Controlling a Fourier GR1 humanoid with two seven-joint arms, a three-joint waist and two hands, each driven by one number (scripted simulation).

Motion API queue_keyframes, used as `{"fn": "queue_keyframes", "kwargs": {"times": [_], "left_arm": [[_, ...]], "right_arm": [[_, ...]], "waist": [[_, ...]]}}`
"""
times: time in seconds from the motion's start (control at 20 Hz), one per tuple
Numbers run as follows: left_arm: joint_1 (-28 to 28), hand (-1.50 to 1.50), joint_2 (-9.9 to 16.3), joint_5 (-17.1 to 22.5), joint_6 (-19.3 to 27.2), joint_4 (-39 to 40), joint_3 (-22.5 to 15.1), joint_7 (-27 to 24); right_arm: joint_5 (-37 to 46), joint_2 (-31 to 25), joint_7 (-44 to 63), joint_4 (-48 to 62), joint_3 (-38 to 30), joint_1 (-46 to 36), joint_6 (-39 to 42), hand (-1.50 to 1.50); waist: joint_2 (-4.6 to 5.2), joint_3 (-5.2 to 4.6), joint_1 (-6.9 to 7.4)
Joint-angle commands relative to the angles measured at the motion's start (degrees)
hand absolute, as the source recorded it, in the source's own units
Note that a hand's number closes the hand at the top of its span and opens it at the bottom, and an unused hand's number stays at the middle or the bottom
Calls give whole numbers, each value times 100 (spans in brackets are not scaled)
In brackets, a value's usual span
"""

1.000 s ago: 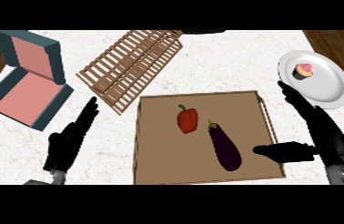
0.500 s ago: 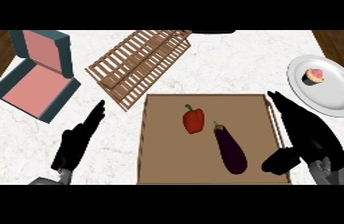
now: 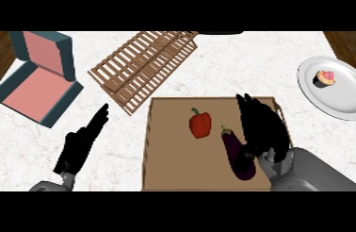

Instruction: Pick the eggplant from the tray and place it in the tiered shelf

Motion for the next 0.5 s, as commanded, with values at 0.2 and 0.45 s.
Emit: {"fn": "queue_keyframes", "kwargs": {"times": [0.2, 0.45], "left_arm": [[140, 0, 25, 5, -76, 110, 106, -173], [24, 0, -125, -87, 81, 71, 94, -30]], "right_arm": [[217, 1266, 1597, 1275, 172, -327, 429, -150], [463, 1716, 1601, 1790, -1, -554, 638, -150]], "waist": [[-18, 6, -76], [-33, 12, -138]]}}
